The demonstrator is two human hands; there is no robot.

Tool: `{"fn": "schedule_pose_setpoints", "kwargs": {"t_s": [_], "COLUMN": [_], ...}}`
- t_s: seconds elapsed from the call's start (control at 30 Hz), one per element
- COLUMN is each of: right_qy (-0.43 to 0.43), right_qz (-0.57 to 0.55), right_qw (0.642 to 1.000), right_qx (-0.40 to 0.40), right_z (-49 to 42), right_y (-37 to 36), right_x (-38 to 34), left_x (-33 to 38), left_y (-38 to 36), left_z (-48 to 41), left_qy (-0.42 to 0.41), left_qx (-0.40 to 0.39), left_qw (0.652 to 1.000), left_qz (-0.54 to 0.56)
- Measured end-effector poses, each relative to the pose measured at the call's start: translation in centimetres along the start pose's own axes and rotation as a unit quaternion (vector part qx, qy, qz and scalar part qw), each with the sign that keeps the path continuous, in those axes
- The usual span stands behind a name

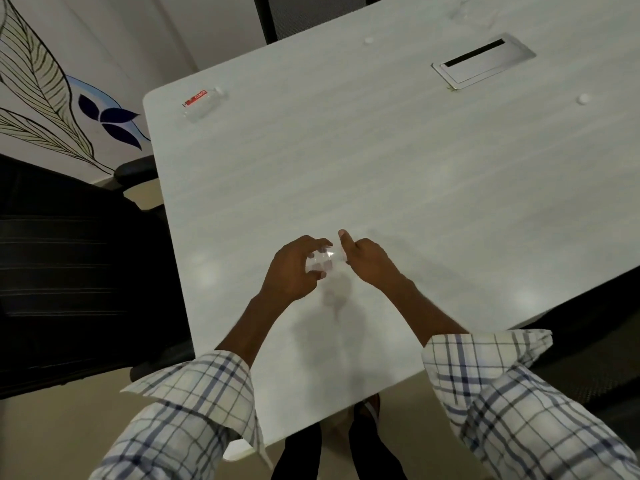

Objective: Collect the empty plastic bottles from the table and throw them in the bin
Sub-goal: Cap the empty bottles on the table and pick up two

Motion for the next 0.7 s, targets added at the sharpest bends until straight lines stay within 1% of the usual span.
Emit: {"fn": "schedule_pose_setpoints", "kwargs": {"t_s": [0.07, 0.13, 0.2, 0.3, 0.37, 0.4, 0.53, 0.6, 0.7], "right_qy": [0.031, 0.090, 0.139, 0.176, 0.158, 0.134, 0.085, 0.047, 0.010], "right_qz": [0.031, 0.071, 0.079, 0.082, 0.077, 0.070, 0.032, 0.000, -0.050], "right_qw": [0.998, 0.988, 0.980, 0.972, 0.974, 0.979, 0.994, 0.997, 0.995], "right_qx": [0.045, 0.099, 0.117, 0.131, 0.145, 0.139, 0.057, 0.065, 0.085], "right_z": [0.5, 0.9, 1.0, 1.0, 1.0, 0.9, 0.1, 0.2, 0.8], "right_y": [0.9, 1.7, 2.3, 2.5, 2.4, 2.4, 2.4, 3.1, 5.1], "right_x": [-0.6, -1.2, -1.3, -1.4, -1.4, -1.3, -0.9, -0.3, 0.1], "left_x": [0.0, 0.0, 0.1, -0.3, -0.2, 0.0, 1.1, 1.5, 2.8], "left_y": [0.0, 0.0, 0.0, -0.1, -0.3, -0.4, -0.8, -0.8, -0.8], "left_z": [-0.2, -0.4, -0.5, -0.4, -0.3, -0.3, 0.0, -0.1, -0.9], "left_qy": [0.016, 0.029, 0.046, 0.078, 0.077, 0.074, 0.047, 0.049, 0.067], "left_qx": [-0.016, -0.045, -0.081, -0.134, -0.140, -0.134, -0.102, -0.082, -0.071], "left_qw": [0.999, 0.996, 0.994, 0.988, 0.987, 0.988, 0.990, 0.992, 0.994], "left_qz": [0.042, 0.064, 0.052, 0.014, -0.020, -0.038, -0.085, -0.088, -0.053]}}
Point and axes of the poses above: each hand's wrist, its own z-axis away from the middle knuckle, its own y-axis out of the back of the hand, x = y × z, the point moved 6 cm from there along -z, towards the middle knuckle, and after that the axes turned 2 degrees about x, right-handed, at the moved point
